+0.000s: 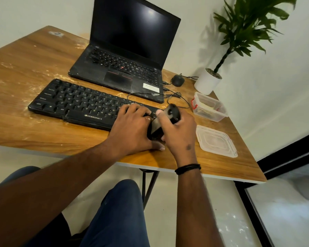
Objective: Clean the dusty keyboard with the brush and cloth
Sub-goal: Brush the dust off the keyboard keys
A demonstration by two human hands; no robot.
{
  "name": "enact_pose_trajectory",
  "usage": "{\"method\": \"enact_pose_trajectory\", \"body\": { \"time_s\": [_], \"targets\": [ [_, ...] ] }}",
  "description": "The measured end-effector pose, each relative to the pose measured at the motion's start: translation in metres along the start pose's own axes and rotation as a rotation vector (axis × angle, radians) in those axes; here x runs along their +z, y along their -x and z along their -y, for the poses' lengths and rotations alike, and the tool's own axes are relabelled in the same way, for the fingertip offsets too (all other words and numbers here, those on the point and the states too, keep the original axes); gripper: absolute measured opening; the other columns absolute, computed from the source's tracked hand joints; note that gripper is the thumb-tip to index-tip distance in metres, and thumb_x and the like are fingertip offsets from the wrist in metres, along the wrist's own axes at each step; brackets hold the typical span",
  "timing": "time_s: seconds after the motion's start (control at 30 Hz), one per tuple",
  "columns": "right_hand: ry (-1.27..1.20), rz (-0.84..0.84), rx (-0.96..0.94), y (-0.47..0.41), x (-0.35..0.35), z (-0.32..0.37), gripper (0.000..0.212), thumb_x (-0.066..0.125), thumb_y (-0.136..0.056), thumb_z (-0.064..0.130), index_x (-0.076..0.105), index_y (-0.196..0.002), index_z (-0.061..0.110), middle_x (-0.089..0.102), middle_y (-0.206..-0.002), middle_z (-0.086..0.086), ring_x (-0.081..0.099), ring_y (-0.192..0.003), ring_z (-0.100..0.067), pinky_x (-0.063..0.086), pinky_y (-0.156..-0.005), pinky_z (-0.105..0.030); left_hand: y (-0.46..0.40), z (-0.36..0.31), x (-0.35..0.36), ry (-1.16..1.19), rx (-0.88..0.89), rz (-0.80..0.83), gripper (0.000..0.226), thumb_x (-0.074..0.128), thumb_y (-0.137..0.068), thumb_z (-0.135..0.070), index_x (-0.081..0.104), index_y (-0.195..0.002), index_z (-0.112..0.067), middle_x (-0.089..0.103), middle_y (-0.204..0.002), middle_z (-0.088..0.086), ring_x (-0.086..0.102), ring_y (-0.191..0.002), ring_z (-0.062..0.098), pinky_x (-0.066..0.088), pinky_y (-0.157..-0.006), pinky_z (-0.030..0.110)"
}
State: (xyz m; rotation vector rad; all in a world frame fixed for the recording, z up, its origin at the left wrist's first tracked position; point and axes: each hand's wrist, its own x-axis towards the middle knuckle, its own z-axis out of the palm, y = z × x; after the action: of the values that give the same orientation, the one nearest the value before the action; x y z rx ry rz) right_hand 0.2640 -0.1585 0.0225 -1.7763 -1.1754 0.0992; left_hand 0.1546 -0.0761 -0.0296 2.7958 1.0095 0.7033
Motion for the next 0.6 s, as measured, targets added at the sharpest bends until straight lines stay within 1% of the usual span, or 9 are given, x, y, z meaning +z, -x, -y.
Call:
{"method": "enact_pose_trajectory", "body": {
  "time_s": [0.03,0.07,0.17,0.23,0.33,0.4,0.47,0.53,0.6],
  "targets": [
    [-0.06,-0.09,0.039,0.0,-0.003,-0.004,0.022,0.072,-0.089,0.034,0.061,-0.072,0.025,0.065,-0.066,0.002,0.064,-0.059,-0.015,0.052,-0.051,-0.031,0.001,-0.002,-0.001,-0.01,-0.002,0.003,0.101,0.038,-0.061,-0.099,0.071,-0.121,-0.025,0.055,-0.134,-0.006,0.04,-0.127,0.019,0.028,-0.113,0.044],
    [-0.153,-0.199,0.119,-0.002,-0.008,-0.01,0.018,0.072,-0.089,0.035,0.064,-0.077,0.024,0.069,-0.07,-0.002,0.066,-0.057,-0.02,0.054,-0.047,-0.033,0.001,-0.007,-0.001,-0.002,-0.011,0.006,0.099,0.039,-0.063,-0.098,0.069,-0.124,-0.026,0.054,-0.136,-0.005,0.039,-0.129,0.019,0.026,-0.114,0.044],
    [-0.719,-0.448,0.427,-0.014,-0.032,-0.027,0.018,0.077,-0.087,0.021,0.069,-0.1,0.012,0.075,-0.086,-0.011,0.059,-0.049,-0.014,0.044,-0.037,-0.022,0.0,-0.03,0.0,0.057,-0.017,0.029,0.091,0.044,-0.073,-0.091,0.06,-0.135,-0.027,0.05,-0.14,-0.006,0.036,-0.133,0.017,0.019,-0.117,0.043],
    [-0.888,-0.522,0.452,-0.027,-0.049,-0.039,0.032,0.08,-0.083,0.012,0.067,-0.111,0.004,0.072,-0.087,-0.012,0.052,-0.046,-0.011,0.038,-0.036,-0.02,-0.004,-0.044,0.004,0.054,0.031,0.065,0.087,0.044,-0.078,-0.087,0.056,-0.14,-0.027,0.049,-0.141,-0.006,0.034,-0.134,0.017,0.016,-0.119,0.042],
    [-0.754,-0.556,0.405,-0.045,-0.068,-0.052,0.048,0.085,-0.077,0.013,0.065,-0.117,-0.003,0.069,-0.085,-0.011,0.047,-0.044,-0.011,0.036,-0.037,-0.02,-0.009,-0.047,0.01,0.023,0.039,0.1,0.082,0.043,-0.085,-0.081,0.051,-0.144,-0.026,0.046,-0.146,-0.005,0.032,-0.138,0.018,0.013,-0.12,0.042],
    [-0.642,-0.552,0.366,-0.059,-0.072,-0.061,0.046,0.087,-0.076,0.018,0.067,-0.111,-0.002,0.068,-0.085,-0.011,0.045,-0.046,-0.012,0.037,-0.04,-0.021,-0.01,-0.044,0.012,0.022,0.035,0.1,0.074,0.043,-0.09,-0.076,0.048,-0.146,-0.028,0.044,-0.148,-0.007,0.031,-0.138,0.017,0.015,-0.12,0.041],
    [-0.538,-0.512,0.293,-0.073,-0.068,-0.065,0.043,0.087,-0.075,0.025,0.069,-0.106,0.001,0.071,-0.089,-0.011,0.055,-0.057,-0.013,0.046,-0.05,-0.025,-0.01,-0.043,0.012,0.024,0.045,0.1,0.07,0.041,-0.093,-0.072,0.046,-0.148,-0.029,0.043,-0.149,-0.009,0.03,-0.139,0.016,0.015,-0.121,0.041],
    [-0.4,-0.418,0.222,-0.085,-0.058,-0.068,0.035,0.086,-0.076,0.031,0.07,-0.1,0.011,0.074,-0.093,-0.003,0.065,-0.073,-0.007,0.054,-0.067,-0.026,-0.01,-0.043,0.012,0.038,0.045,0.103,0.068,0.039,-0.095,-0.07,0.043,-0.15,-0.03,0.041,-0.151,-0.011,0.028,-0.139,0.015,0.014,-0.121,0.04],
    [-0.274,-0.207,0.128,-0.093,-0.046,-0.069,0.024,0.083,-0.081,0.03,0.067,-0.096,0.02,0.07,-0.089,0.007,0.064,-0.077,0.007,0.054,-0.071,-0.018,-0.01,-0.042,0.013,0.058,0.038,0.095,0.067,0.038,-0.095,-0.07,0.042,-0.15,-0.032,0.041,-0.151,-0.013,0.028,-0.139,0.013,0.014,-0.12,0.038]
  ]
}}
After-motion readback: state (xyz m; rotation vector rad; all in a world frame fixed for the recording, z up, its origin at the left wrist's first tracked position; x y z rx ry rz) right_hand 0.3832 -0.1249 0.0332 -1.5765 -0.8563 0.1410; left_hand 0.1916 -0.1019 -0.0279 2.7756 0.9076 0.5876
